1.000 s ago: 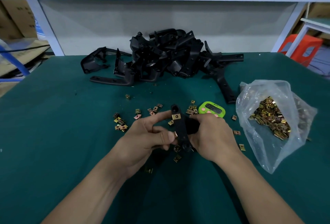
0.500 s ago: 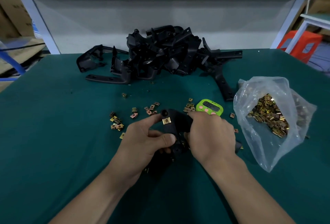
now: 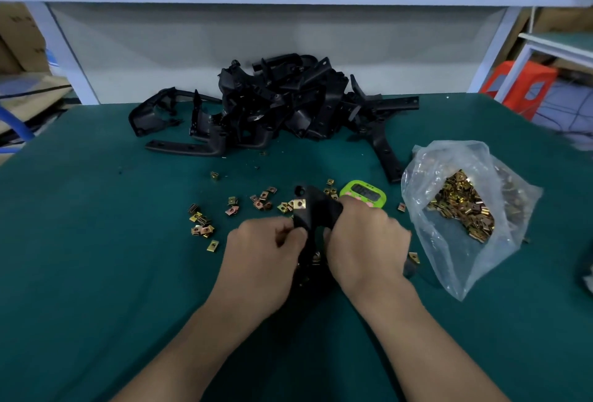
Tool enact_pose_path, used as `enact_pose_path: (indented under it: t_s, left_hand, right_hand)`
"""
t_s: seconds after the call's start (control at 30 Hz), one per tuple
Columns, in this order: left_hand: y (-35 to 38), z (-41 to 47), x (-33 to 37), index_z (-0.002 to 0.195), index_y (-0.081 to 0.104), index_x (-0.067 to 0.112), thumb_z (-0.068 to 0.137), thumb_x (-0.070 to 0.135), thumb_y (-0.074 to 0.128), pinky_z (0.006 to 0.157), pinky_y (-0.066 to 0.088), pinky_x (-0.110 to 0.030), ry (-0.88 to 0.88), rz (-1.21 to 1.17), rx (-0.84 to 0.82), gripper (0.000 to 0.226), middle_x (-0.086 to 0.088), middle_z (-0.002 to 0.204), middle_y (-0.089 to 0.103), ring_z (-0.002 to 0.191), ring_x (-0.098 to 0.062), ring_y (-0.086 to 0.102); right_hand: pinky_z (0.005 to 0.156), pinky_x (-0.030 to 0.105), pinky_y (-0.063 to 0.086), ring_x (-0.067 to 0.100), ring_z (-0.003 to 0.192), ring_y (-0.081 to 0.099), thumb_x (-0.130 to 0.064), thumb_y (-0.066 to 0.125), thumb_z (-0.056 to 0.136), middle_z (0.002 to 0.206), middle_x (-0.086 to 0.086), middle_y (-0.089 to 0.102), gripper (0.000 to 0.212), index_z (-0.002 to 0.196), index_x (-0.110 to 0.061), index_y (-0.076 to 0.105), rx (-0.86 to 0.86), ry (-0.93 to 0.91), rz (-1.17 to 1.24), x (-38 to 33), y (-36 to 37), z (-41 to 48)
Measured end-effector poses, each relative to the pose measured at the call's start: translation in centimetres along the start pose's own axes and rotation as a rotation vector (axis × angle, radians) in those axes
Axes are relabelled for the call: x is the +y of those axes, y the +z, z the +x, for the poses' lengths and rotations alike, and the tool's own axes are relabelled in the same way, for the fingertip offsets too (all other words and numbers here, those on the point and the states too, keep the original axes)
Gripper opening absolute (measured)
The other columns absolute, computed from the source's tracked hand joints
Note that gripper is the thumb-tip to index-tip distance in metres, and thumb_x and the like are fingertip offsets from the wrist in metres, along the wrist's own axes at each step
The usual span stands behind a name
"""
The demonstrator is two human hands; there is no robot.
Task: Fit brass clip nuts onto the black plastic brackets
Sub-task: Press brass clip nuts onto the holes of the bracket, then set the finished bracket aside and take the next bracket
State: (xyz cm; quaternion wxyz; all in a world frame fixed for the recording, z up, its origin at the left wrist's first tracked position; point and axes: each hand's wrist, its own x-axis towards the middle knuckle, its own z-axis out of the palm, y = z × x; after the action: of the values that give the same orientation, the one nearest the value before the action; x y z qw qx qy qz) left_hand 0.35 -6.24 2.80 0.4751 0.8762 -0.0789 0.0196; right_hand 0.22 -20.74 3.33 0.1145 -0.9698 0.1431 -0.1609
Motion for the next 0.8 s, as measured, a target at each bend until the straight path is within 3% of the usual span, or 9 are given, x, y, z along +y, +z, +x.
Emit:
enact_pose_path:
  t_s: [0.1,0.2,0.3,0.37,0.4,0.47,0.53,0.67,0.8]
  left_hand:
    - [0.3,0.0,1.7,0.064,0.058,0.02,0.098,0.027,0.061,0.045,0.036,-0.016,0.009,-0.029,0.144,0.034,0.01,0.054,0.059,0.048,-0.007,0.052]
    - [-0.6,0.0,3.0,0.095,0.065,0.033,0.093,0.034,0.069,0.059,0.039,-0.015,0.098,0.017,0.226,0.005,0.017,0.061,0.064,0.062,-0.001,0.059]
    - [-1.7,0.0,3.9,0.132,0.063,0.031,0.092,0.026,0.073,0.068,0.038,0.0,0.156,0.023,0.245,0.042,0.019,0.064,0.068,0.068,0.007,0.062]
    - [-1.8,-0.4,5.1,0.137,0.059,0.034,0.091,0.027,0.073,0.067,0.039,-0.001,0.206,0.016,0.208,0.049,0.022,0.067,0.07,0.068,0.004,0.063]
    - [-1.5,-0.8,5.7,0.137,0.059,0.036,0.091,0.028,0.073,0.065,0.04,-0.002,0.237,-0.007,0.186,0.049,0.024,0.069,0.069,0.067,0.003,0.063]
    - [-0.8,-1.7,7.0,0.124,0.062,0.047,0.091,0.03,0.072,0.061,0.043,-0.007,0.278,-0.073,0.118,0.039,0.023,0.07,0.069,0.066,-0.001,0.063]
    - [0.1,-2.5,8.5,0.103,0.066,0.052,0.088,0.033,0.069,0.057,0.049,-0.014,0.282,-0.162,0.013,0.024,0.018,0.072,0.071,0.064,-0.005,0.064]
    - [3.1,-4.4,12.5,0.092,0.075,0.031,0.084,0.028,0.067,0.055,0.047,-0.021,0.333,-0.268,-0.339,0.012,0.002,0.069,0.074,0.058,-0.01,0.066]
    - [8.6,-7.8,16.4,0.092,0.076,0.011,0.09,0.011,0.068,0.047,0.045,-0.021,0.303,-0.432,-0.648,0.008,-0.002,0.068,0.071,0.049,-0.015,0.061]
  right_hand:
    - [0.05,0.03,0.024,0.024,0.064,0.052,-0.021,0.058,0.09,0.082,-0.003,0.063,0.026,0.114,-0.026,0.049,0.093,-0.038,0.054,-1.4,-1.1,-0.3]
    - [0.05,0.032,0.025,0.021,0.065,0.049,-0.014,0.055,0.09,0.083,-0.007,0.057,0.048,0.132,-0.028,0.037,0.06,-0.039,0.182,-2.0,-2.4,-1.0]
    - [0.06,0.038,0.043,0.025,0.068,0.055,-0.012,0.061,0.089,0.077,-0.007,0.058,0.055,0.134,-0.031,0.037,-0.065,-0.048,0.335,-0.8,-3.9,-2.4]
    - [0.067,0.039,0.053,0.023,0.073,0.062,-0.017,0.064,0.091,0.082,-0.004,0.065,0.044,0.126,-0.034,0.042,-0.122,-0.03,0.448,0.5,-5.2,-2.9]
    - [0.065,0.03,0.053,0.017,0.073,0.062,-0.02,0.066,0.092,0.085,-0.006,0.065,0.039,0.119,-0.037,0.044,-0.121,-0.016,0.487,1.2,-6.0,-3.2]
    - [0.053,0.014,0.045,0.005,0.071,0.059,-0.021,0.068,0.091,0.085,-0.012,0.065,0.035,0.108,-0.043,0.047,-0.115,0.023,0.556,2.9,-7.7,-4.0]
    - [0.052,0.019,0.047,0.011,0.067,0.062,-0.018,0.069,0.088,0.083,-0.007,0.068,0.031,0.106,-0.039,0.056,-0.143,0.066,0.645,5.0,-9.4,-5.3]
    - [0.066,0.03,0.053,0.016,0.069,0.066,-0.016,0.073,0.086,0.085,-0.002,0.075,0.042,0.117,-0.042,0.062,-0.183,0.179,0.754,10.1,-13.1,-10.1]
    - [0.066,0.023,0.053,0.012,0.073,0.068,-0.005,0.069,0.092,0.094,0.008,0.075,0.053,0.106,-0.056,0.069,-0.112,0.318,0.976,16.0,-17.0,-17.5]
